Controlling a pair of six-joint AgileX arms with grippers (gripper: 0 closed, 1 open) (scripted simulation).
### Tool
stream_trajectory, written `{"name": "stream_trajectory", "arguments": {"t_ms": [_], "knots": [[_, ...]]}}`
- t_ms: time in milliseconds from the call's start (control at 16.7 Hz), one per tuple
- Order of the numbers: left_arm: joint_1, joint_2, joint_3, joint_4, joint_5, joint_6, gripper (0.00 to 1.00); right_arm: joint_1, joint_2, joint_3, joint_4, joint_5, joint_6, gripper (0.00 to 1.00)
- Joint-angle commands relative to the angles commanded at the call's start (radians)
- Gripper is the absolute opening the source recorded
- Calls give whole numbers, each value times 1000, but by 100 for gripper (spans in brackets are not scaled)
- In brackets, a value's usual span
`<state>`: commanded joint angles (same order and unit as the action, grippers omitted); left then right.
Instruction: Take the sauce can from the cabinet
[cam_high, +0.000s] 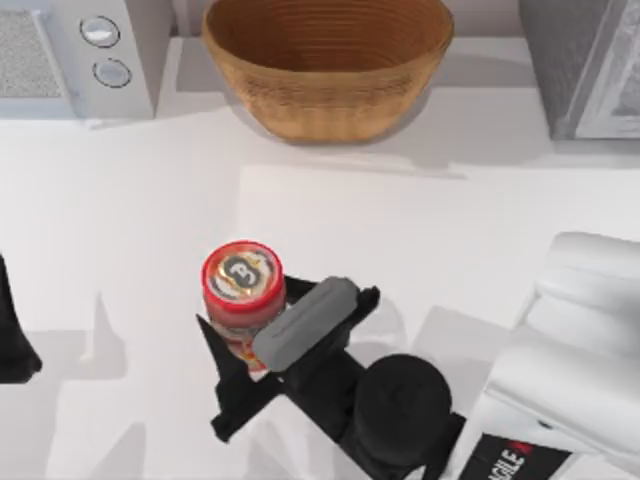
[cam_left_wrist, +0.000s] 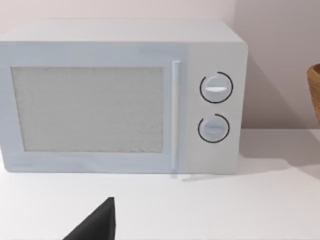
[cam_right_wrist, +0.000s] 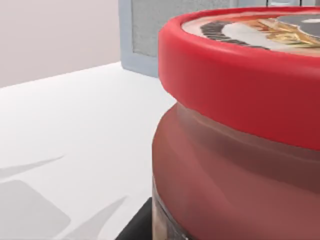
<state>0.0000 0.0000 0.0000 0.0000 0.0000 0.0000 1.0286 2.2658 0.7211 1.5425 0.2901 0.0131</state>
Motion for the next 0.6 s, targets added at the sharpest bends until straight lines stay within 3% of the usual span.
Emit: {"name": "stream_trajectory", "arguments": {"t_ms": [240, 600], "knots": [[0, 0, 0, 0, 0, 0, 100, 0, 0, 0, 0, 0, 0, 98], [0, 0, 0, 0, 0, 0, 100, 0, 0, 0, 0, 0, 0, 100]]}}
